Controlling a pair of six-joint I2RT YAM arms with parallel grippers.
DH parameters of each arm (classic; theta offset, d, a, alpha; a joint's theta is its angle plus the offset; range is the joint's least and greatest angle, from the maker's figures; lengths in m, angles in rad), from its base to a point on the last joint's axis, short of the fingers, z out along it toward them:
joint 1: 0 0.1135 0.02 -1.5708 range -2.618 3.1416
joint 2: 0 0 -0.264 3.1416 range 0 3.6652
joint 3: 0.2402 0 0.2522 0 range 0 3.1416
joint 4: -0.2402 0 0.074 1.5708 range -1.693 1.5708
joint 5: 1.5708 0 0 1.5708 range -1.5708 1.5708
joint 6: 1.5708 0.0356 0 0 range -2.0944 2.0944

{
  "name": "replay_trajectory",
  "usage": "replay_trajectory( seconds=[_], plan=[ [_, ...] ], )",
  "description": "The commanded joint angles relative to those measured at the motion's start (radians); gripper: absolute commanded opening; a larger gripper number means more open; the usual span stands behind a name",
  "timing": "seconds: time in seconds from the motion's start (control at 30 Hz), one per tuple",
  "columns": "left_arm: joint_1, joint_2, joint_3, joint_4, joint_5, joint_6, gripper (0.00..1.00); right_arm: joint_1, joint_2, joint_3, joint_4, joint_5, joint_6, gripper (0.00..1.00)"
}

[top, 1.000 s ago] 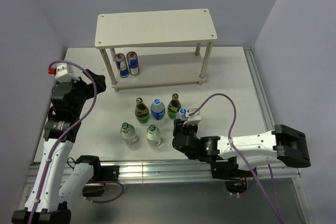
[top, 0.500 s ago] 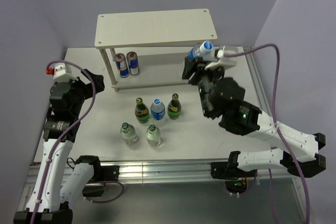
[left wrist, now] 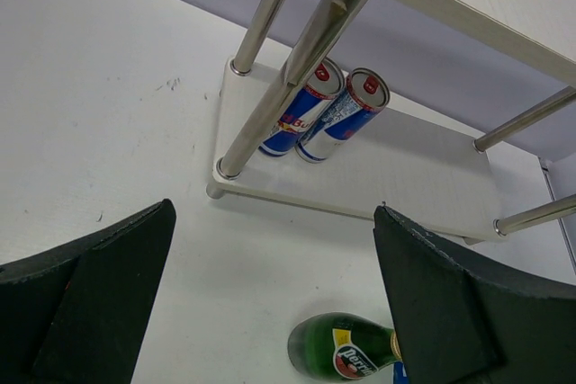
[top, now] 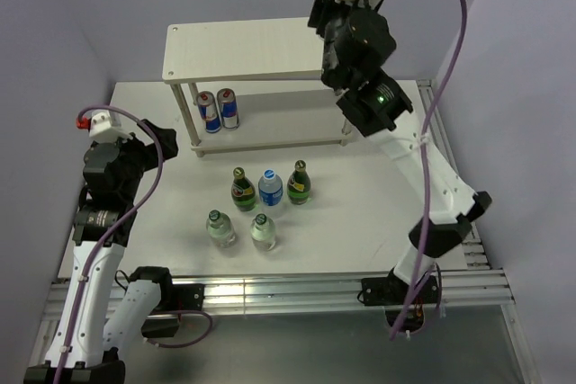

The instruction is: Place and organize the beverage onto the shelf

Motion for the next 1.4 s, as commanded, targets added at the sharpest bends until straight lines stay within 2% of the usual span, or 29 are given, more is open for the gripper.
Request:
replay_trajectory(
  seconds=[0.0,0.13,0.3,0.97,1.03,1.07,1.1,1.17,1.2,1.3,1.37],
  plan=[
    [0.006,-0.021,0.004,0.01,0.003,0.023,0.99,-0.06,0.087,0.228,-0.002,-0.105,0.004,0.0],
    [0.006,-0.02,0.004,0.006,0.003,0.021,0.99,-0.126,0.2,0.341,-0.051,-0.139,0.062,0.0],
    [0.006,-0.024,0.003,0.003,-0.001,0.024,0.99,-0.198,0.218,0.317,-0.105,-0.208,0.197,0.0],
    [0.023,-0.017,0.004,0.002,0.012,0.023,0.99,-0.27,0.261,0.28,-0.295,-0.268,0.346,0.01],
    [0.025,-0.017,0.006,0.0,0.013,0.023,0.99,-0.271,0.26,0.266,-0.291,-0.274,0.346,0.13],
    [0.025,-0.015,0.006,0.0,0.013,0.023,0.99,-0.271,0.261,0.259,-0.289,-0.275,0.346,0.23],
    [0.025,-0.015,0.006,0.002,0.013,0.024,0.99,-0.271,0.263,0.255,-0.289,-0.277,0.345,0.39],
    [0.026,-0.015,0.006,0.0,0.013,0.024,0.99,-0.271,0.267,0.249,-0.286,-0.286,0.339,0.53],
    [0.026,-0.015,0.004,0.0,0.013,0.023,0.99,-0.271,0.27,0.248,-0.286,-0.288,0.337,0.65],
    [0.029,-0.014,0.004,0.0,0.013,0.023,0.99,-0.271,0.276,0.243,-0.285,-0.294,0.333,0.85],
    [0.031,-0.015,0.006,-0.001,0.014,0.024,0.99,-0.271,0.281,0.234,-0.28,-0.294,0.33,0.91]
  ],
)
